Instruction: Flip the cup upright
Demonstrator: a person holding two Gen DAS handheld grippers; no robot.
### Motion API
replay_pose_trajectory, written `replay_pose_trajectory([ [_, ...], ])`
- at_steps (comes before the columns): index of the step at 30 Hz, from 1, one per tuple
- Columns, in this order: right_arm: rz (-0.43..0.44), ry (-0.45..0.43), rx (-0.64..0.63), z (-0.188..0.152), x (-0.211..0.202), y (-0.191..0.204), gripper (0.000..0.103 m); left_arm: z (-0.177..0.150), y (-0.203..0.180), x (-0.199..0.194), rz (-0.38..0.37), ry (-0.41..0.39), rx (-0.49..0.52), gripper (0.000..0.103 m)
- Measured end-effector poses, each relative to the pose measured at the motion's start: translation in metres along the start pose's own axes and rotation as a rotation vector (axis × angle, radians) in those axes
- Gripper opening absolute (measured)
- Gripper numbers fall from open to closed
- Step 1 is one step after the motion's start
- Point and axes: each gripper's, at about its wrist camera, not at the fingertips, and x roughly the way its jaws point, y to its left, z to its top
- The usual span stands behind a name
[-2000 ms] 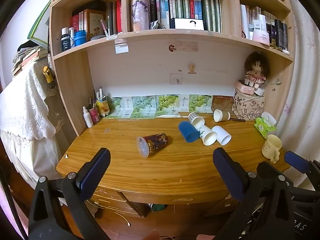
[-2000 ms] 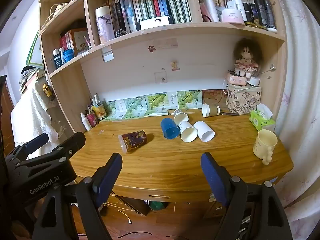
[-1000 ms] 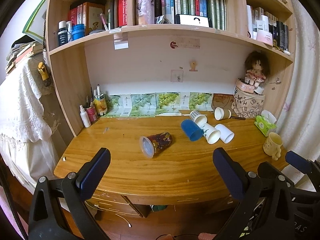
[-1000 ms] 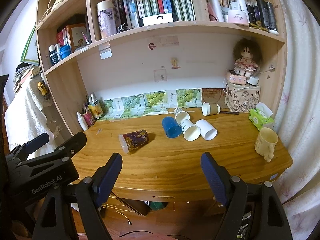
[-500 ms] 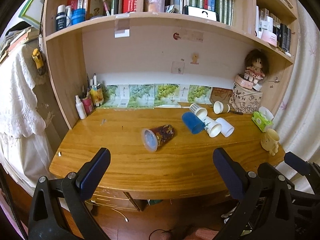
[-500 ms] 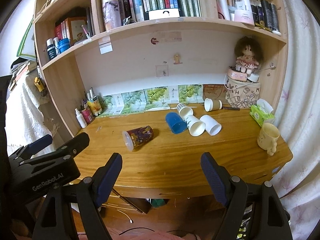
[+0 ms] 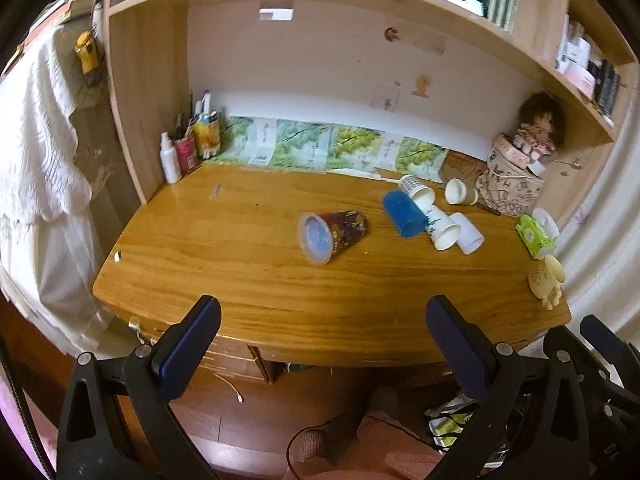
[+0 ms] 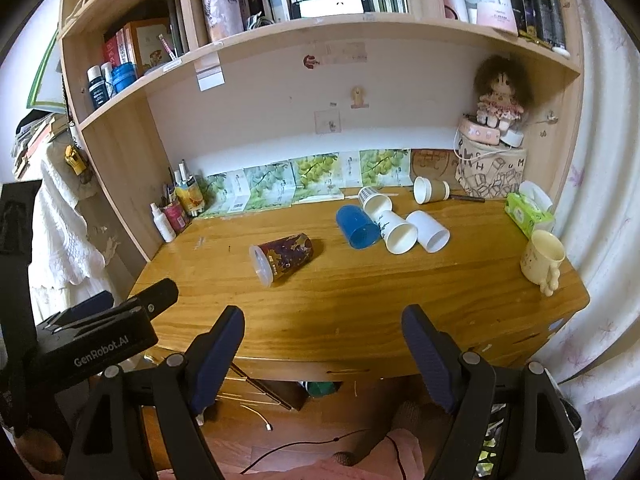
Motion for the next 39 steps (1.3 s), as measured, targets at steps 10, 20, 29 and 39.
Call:
replay_pose_trajectory([
  [10, 0.019, 0.100, -0.001, 0.009, 0.031, -0.006, 0.082, 0.012, 0.009, 0.031, -0.001, 0.086, -0.089, 0.102],
  [20, 0.072, 0.181, 0.038, 0.025, 0.072, -0.033, 0.082, 0.032, -0.011, 0.066, 0.051, 0.146, -0.061, 0.102],
  [29, 0.135, 0.220, 0.092, 0.054, 0.117, -0.073, 0.082, 0.072, -0.055, 0.098, 0.105, 0.130, 0.018, 0.102],
  [39, 0.197, 0.245, 0.156, 0.097, 0.168, -0.115, 0.082, 0.127, -0.104, 0.137, 0.158, 0.068, 0.200, 0.102],
])
